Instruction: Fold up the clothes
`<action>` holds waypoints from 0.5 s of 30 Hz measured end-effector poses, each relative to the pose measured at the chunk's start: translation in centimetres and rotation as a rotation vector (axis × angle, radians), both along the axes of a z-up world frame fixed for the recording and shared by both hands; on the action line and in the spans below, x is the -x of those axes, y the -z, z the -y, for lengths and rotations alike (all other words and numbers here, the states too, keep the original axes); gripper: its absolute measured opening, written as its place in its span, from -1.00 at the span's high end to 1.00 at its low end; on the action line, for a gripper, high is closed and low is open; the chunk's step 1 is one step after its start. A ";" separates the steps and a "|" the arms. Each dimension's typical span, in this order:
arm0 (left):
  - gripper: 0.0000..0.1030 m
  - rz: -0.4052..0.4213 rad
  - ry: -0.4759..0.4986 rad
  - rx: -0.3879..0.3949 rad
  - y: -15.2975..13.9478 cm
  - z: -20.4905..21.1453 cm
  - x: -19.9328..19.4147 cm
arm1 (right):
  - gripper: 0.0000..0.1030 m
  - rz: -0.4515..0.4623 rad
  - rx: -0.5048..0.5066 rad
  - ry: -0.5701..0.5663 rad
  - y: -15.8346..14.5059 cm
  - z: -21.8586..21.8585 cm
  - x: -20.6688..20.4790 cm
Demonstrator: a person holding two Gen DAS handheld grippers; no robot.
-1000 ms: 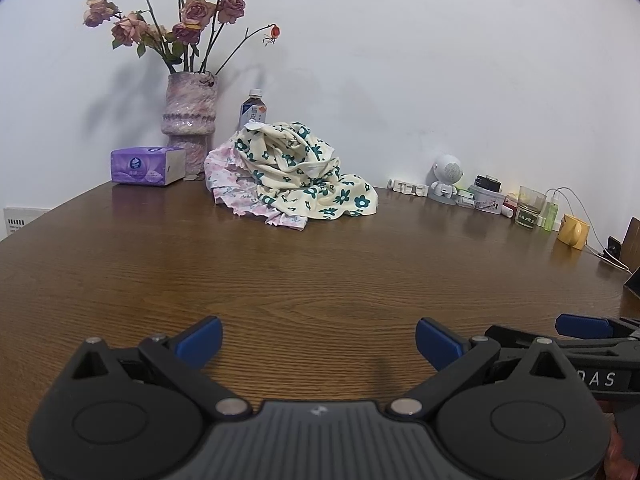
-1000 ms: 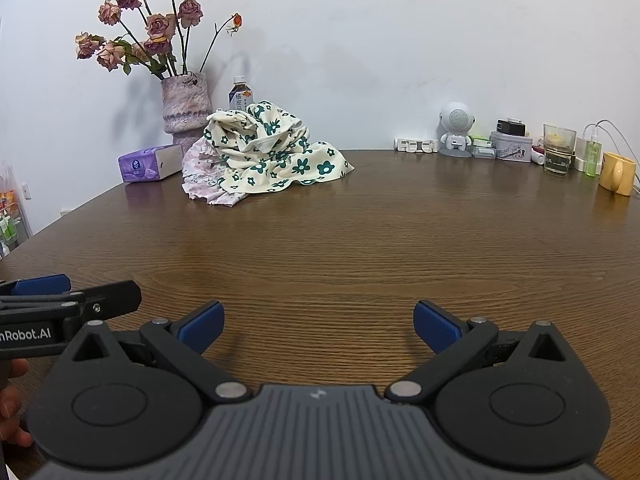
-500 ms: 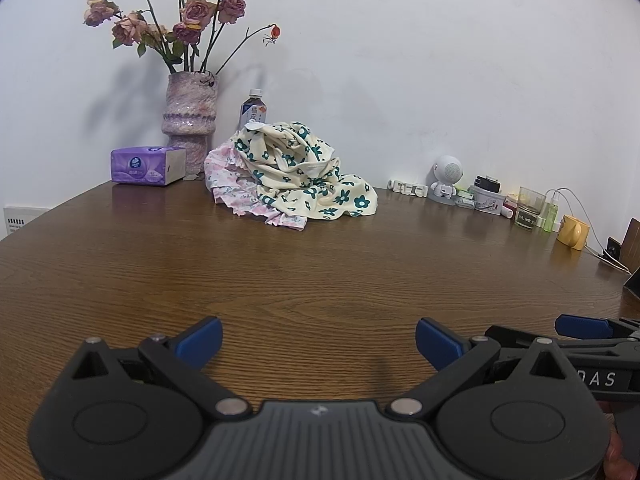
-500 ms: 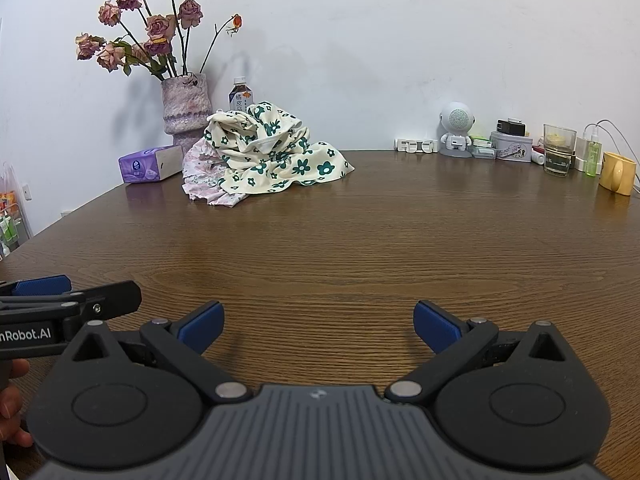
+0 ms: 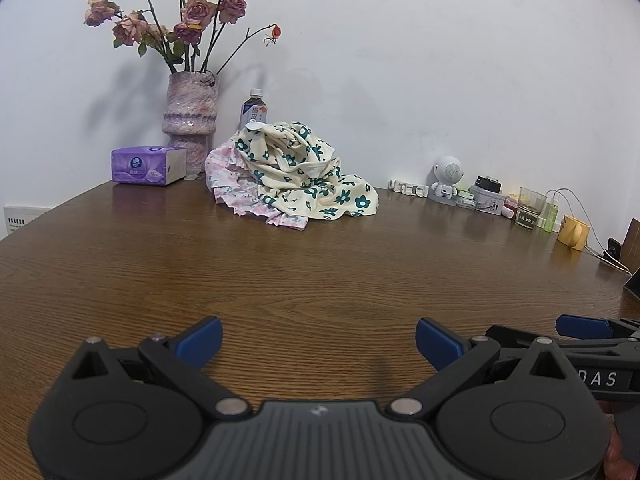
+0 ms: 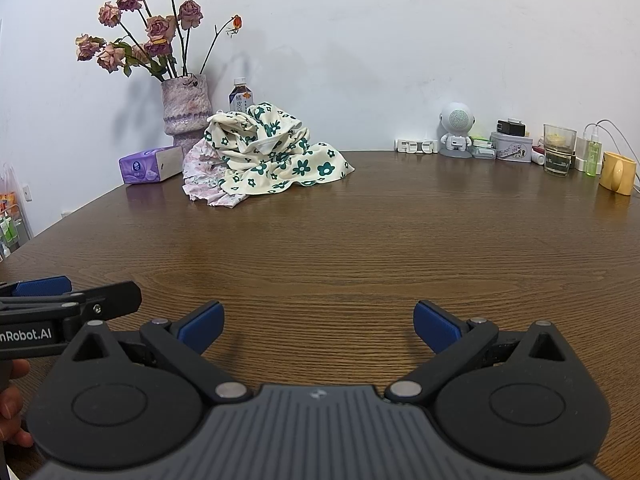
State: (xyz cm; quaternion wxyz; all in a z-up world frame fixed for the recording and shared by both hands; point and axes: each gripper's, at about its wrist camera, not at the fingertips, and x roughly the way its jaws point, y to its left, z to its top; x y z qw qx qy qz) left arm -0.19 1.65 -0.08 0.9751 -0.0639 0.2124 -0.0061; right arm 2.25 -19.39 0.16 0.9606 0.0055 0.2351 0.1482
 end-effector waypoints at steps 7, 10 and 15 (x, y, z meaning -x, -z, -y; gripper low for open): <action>-1.00 0.000 0.001 -0.001 0.0 0.0 0.0 | -0.99 0.000 -0.001 -0.001 0.0 0.0 0.0; -1.00 -0.001 0.001 -0.002 0.0 0.0 0.0 | -0.99 -0.001 -0.002 -0.001 0.0 0.0 0.0; -1.00 -0.002 0.002 -0.003 0.0 0.1 -0.1 | -0.99 -0.003 -0.003 -0.002 0.0 0.0 0.0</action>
